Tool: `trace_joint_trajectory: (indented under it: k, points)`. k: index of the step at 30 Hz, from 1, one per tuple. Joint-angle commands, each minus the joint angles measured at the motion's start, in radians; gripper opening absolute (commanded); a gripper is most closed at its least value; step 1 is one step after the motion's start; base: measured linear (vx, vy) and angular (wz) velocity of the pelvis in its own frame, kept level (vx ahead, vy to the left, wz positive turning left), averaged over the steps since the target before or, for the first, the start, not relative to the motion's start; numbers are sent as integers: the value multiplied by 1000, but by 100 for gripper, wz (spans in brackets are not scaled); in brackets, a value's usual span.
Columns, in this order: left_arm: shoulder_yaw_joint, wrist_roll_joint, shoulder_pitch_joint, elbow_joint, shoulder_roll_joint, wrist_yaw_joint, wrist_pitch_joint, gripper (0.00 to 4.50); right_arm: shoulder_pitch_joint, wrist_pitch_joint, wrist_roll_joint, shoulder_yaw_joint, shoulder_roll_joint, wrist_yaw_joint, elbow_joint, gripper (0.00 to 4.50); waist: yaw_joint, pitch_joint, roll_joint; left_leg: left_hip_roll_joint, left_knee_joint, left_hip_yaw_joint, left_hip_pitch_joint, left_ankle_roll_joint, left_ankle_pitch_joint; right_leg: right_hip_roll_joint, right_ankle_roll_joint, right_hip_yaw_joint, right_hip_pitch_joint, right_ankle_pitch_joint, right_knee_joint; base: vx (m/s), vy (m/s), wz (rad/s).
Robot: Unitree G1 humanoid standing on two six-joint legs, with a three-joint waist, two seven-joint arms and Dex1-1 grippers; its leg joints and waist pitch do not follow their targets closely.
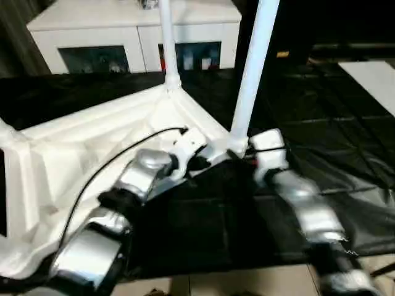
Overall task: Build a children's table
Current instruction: Rotate leg to tighten
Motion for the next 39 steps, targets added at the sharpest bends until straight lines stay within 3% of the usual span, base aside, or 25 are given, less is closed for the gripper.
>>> trace_joint_trajectory:
  k: [1, 5, 6, 7, 8, 11, 12, 13, 14, 20, 21, 25, 39]
  points:
    - [-1, -28, 29, -50, 36, -89, -54, 0, 28, 42, 39, 9, -41, 103, -80, 444, 11, -72, -12, 71, -72, -38, 11, 115, -143, -81, -243, 47, 62, -100, -61, 0, 0, 0]
    - [-55, -59, 105, -191, 120, -298, -96, 0, 105, 60, 58, 44, -236, 326, -192, 444, 16, -66, -17, 81, -76, -37, 18, 94, -191, -84, -230, 47, 55, -213, -71, 0, 0, 0]
    - [-66, -59, 115, -218, 135, -328, -99, 0, 113, 76, 86, 43, -261, 369, -202, 444, 19, -66, -13, 82, -77, -35, 20, 89, -199, -84, -226, 48, 51, -233, -73, 0, 0, 0]
    - [-71, -60, 119, -231, 140, -337, -95, 0, 116, 77, 95, 45, -273, 390, -203, 444, 21, -66, -19, 83, -76, -33, 23, 87, -205, -84, -226, 48, 48, -241, -74, 0, 0, 0]
    - [-74, -63, 124, -250, 144, -347, -85, 0, 118, 80, 105, 47, -284, 410, -204, 444, 25, -65, -17, 83, -77, -32, 26, 80, -209, -81, -228, 47, 43, -250, -74, 0, 0, 0]
    - [-84, -83, 141, -304, 155, -394, -63, 0, 108, 79, 114, 54, -289, 441, -193, 444, 34, -63, -14, 85, -78, -32, 29, 63, -215, -82, -222, 47, 38, -270, -76, 0, 0, 0]
    - [-89, -90, 149, -330, 160, -408, -57, 0, 96, 85, 115, 62, -289, 458, -182, 444, 39, -64, -21, 85, -80, -32, 25, 56, -205, -82, -218, 46, 40, -259, -73, 0, 0, 0]
    - [-89, -90, 149, -330, 160, -408, -57, 0, 96, 85, 115, 62, -289, 458, -182, 444, 42, -65, -19, 86, -80, -34, 25, 54, -200, -84, -219, 46, 42, -251, -69, 0, 0, 0]
    - [-92, -89, 153, -343, 159, -402, -52, 0, 76, 91, 119, 73, -282, 480, -162, 444, 45, -66, -24, 85, -78, -32, 25, 55, -189, -83, -218, 45, 40, -236, -68, 0, 0, 0]
    - [-90, -79, 159, -359, 161, -407, -44, 0, 39, 73, 112, 90, -278, 509, -107, 444, 49, -69, -24, 80, -72, -31, 18, 68, -141, -86, -219, 44, 45, -204, -62, 0, 0, 0]
    - [-90, -78, 160, -361, 161, -407, -42, 0, 29, 60, 105, 90, -274, 507, -94, 417, 50, -70, -25, 80, -72, -31, 19, 69, -138, -85, -218, 44, 44, -201, -62, 0, 0, 0]
    - [-91, -79, 167, -377, 164, -407, -30, 0, 21, 68, 120, 84, -268, 521, -92, 378, 50, -72, -25, 79, -70, -31, 17, 81, -122, -83, -222, 42, 47, -177, -58, 0, 0, 0]
    - [-101, -78, 181, -399, 168, -408, -2, 0, 11, 52, 133, 80, -258, 571, -31, 269, 51, -72, -27, 79, -68, -31, 18, 79, -130, -83, -226, 41, 46, -189, -58, 0, 0, 0]
